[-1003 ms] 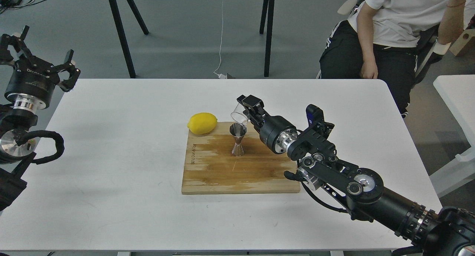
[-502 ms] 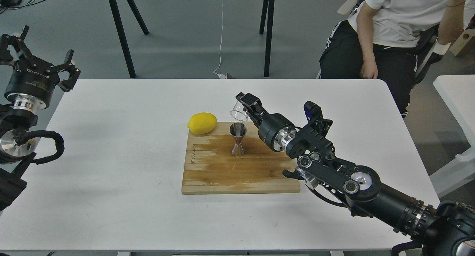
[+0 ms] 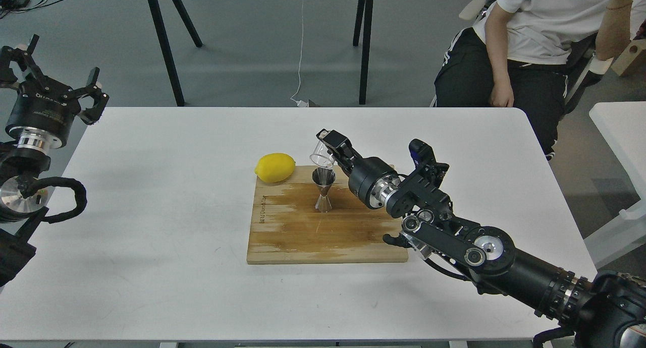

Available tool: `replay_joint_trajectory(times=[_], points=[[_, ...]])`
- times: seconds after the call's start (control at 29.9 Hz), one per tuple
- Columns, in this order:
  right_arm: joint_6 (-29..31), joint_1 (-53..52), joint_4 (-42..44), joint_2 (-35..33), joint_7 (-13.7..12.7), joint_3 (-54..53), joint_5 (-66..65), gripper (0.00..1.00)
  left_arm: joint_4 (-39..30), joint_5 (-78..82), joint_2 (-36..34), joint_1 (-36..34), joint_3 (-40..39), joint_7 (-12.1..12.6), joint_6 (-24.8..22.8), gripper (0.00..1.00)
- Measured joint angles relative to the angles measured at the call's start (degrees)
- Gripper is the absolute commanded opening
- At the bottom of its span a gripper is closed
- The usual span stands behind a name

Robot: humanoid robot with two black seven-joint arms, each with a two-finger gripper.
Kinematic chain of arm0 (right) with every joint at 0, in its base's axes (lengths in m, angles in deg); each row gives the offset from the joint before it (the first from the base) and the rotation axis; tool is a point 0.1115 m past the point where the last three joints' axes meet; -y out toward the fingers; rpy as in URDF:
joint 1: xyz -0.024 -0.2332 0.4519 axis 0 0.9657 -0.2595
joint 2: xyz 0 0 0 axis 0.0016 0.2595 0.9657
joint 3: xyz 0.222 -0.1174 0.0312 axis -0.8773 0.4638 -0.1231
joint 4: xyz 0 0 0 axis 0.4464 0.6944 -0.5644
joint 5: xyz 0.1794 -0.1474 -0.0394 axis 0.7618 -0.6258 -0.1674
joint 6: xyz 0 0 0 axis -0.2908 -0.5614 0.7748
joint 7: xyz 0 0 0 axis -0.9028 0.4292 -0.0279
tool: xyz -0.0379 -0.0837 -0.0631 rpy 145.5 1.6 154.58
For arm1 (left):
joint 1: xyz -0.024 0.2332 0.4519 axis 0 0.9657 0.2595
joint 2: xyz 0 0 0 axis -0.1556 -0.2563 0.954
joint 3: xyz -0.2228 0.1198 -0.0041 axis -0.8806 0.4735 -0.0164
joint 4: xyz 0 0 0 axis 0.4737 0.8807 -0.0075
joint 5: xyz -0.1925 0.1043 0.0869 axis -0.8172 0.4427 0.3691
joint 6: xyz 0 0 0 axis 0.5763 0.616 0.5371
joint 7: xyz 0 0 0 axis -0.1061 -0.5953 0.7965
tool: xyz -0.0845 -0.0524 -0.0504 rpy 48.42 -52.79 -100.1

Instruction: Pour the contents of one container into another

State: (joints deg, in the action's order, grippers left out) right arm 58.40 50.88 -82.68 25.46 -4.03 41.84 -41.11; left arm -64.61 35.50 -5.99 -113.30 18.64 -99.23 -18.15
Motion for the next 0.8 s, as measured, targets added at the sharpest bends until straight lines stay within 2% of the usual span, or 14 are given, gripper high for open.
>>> replay_joint_trajectory(times=[0.4, 0.8], points=[[0.0, -0.8, -0.4, -1.7, 0.1, 1.2, -2.5, 0.29, 0.0, 0.0, 0.0, -0.1, 0.0, 0.0, 0.0, 1.0], [-0.2, -1.5, -1.9, -3.4, 1.4, 3.0, -2.6, 0.29, 0.0, 0.0, 0.0, -0.1, 0.0, 0.0, 0.0, 1.0]])
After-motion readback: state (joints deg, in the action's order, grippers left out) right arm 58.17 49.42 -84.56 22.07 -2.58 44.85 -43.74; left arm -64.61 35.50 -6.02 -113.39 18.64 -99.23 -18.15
